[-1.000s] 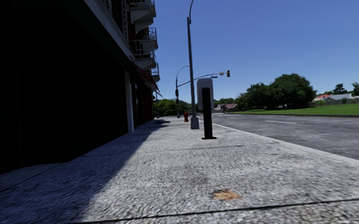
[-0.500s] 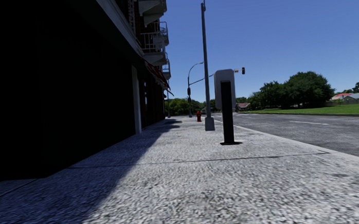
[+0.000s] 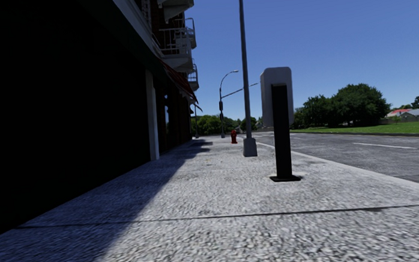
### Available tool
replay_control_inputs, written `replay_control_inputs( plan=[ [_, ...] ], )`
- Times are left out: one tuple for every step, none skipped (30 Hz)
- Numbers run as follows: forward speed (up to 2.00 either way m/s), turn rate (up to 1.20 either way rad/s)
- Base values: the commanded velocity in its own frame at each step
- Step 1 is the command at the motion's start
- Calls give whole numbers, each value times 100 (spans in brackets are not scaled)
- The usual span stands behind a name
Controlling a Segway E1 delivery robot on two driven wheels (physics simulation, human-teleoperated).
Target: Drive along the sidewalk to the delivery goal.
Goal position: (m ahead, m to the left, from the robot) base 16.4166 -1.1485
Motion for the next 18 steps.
replay_control_inputs(
  plan=[
    [200, 0],
    [200, 0],
    [200, 0],
    [200, 0],
    [200, 0],
    [200, 0],
    [200, 0],
    [200, 0],
    [200, 0],
    [200, 0],
    [200, 0],
    [200, 0],
    [200, 0],
    [200, 0],
    [200, 0],
    [200, 0],
    [200, 0],
    [200, 0]
  ],
)
